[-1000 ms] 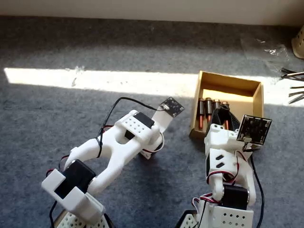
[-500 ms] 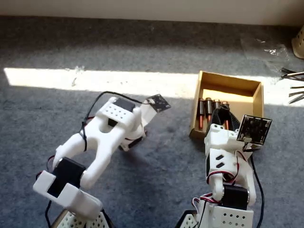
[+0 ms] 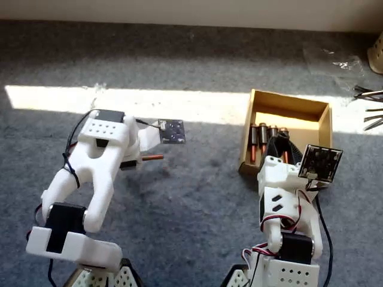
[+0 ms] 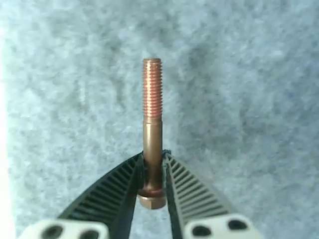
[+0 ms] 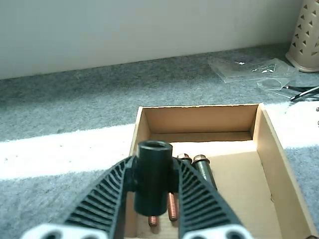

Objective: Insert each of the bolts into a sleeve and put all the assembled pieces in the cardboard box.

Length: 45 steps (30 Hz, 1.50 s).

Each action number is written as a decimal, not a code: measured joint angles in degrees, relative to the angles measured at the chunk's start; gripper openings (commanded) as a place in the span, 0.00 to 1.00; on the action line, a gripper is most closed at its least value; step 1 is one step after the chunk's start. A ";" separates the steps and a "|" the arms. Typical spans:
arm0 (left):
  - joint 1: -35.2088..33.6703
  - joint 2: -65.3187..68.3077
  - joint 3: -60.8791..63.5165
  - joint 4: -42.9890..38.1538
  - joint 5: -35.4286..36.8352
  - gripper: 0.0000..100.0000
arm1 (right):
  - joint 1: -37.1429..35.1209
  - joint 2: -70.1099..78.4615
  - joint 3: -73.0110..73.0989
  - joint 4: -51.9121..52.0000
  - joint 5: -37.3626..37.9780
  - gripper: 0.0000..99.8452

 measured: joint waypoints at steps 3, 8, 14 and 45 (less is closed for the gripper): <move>-1.76 0.00 -2.11 -1.49 -3.69 0.01 | 0.00 0.00 0.00 0.00 0.00 0.00; -1.85 0.00 -3.96 -2.11 -8.88 0.01 | 0.00 0.00 0.00 0.00 0.00 0.00; -0.53 1.32 -3.96 -2.02 -10.46 0.01 | 0.00 0.00 0.00 0.00 0.00 0.00; 1.14 13.36 -13.19 -1.05 -10.46 0.09 | 0.00 0.00 0.00 0.00 0.00 0.00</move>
